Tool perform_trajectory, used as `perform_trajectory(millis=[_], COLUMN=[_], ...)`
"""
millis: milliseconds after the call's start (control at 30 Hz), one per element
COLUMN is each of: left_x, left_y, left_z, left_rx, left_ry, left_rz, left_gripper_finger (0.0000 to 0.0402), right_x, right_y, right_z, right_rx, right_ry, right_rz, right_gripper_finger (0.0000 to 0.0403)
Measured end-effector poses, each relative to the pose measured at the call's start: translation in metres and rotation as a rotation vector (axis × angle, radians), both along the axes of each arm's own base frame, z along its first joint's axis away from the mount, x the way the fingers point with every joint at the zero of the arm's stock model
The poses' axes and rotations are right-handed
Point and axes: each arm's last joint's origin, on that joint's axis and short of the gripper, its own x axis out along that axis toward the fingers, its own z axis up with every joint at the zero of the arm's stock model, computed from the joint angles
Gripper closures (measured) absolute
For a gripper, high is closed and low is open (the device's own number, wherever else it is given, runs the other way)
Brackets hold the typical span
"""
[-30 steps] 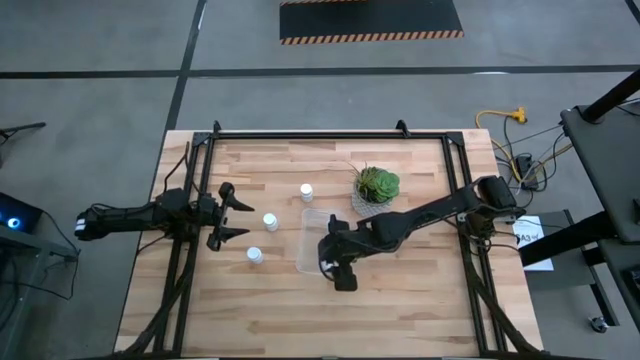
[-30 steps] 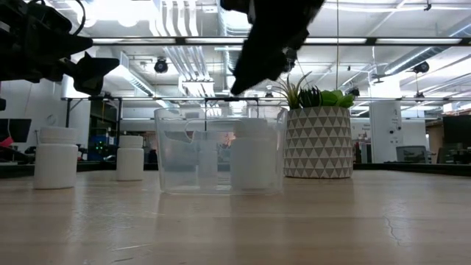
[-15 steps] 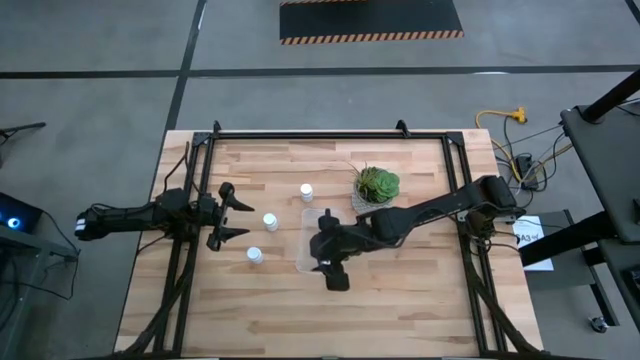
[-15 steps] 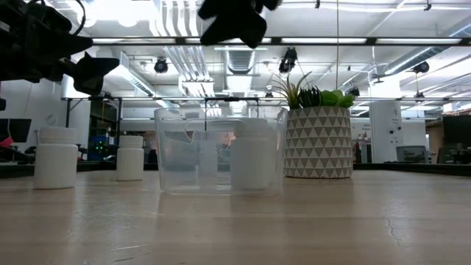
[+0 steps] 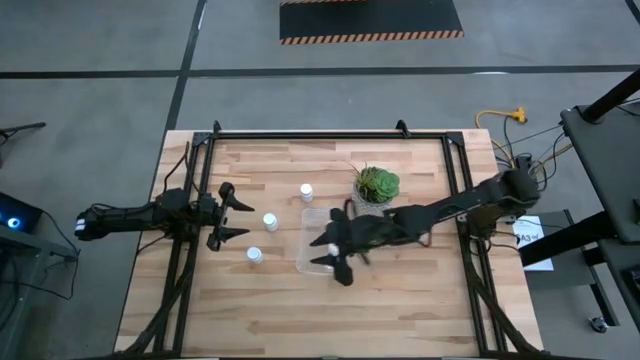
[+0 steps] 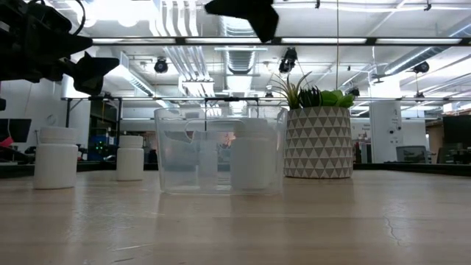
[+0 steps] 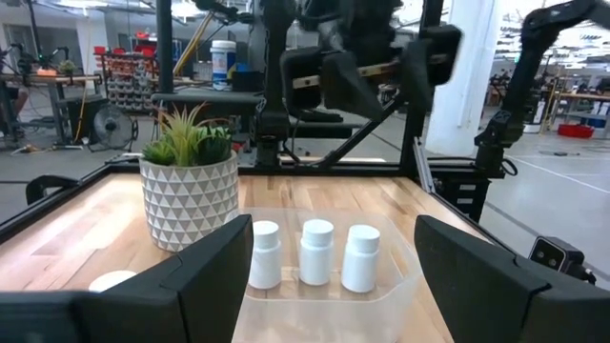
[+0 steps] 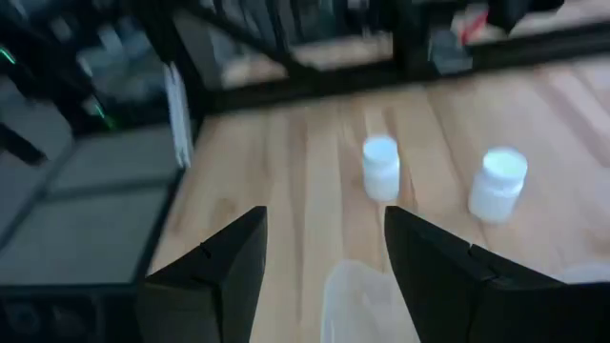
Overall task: Pick and place pill bottles into a basket
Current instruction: Put the white medicine bottle into the transparent bin
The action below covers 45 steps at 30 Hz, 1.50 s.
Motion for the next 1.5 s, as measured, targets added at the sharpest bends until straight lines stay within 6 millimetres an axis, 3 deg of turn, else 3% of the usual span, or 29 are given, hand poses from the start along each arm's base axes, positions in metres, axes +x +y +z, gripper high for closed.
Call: perform_trajectory(millis=[267,433,600,900,1100,1500], left_x=[0.0,0.0,0.0,0.0,0.0,0.0], left_y=[0.0,0.0,0.0,0.0,0.0,0.0], left_z=[0.0,0.0,0.0,0.0,0.0,0.0], left_rx=[0.0,0.0,0.0,0.0,0.0,0.0], left_ry=[0.0,-0.002,-0.002,-0.004,-0.003,-0.003], left_rz=[0.0,0.0,0.0,0.001,0.001,0.001], left_gripper_finger=[0.0127,0.0127,0.0127,0.0127,0.0127,0.0127], right_x=[-0.08,-0.135,-0.175,-0.245,-0.253,-0.259], right_y=[-0.025,-0.04,-0.052,-0.068,-0.069,-0.07], right_z=[-0.013,-0.026,-0.036,-0.046,-0.046,-0.068], right_rx=[0.147,0.172,0.212,0.126,0.047,0.107], right_ry=[-0.541,-0.659,-0.71,-1.077,-1.074,-0.771], right_rz=[-0.029,-0.072,-0.167,-0.129,-0.094,-0.045], right_gripper_finger=[0.0202,0.0202,0.0202,0.0202,0.0202,0.0202])
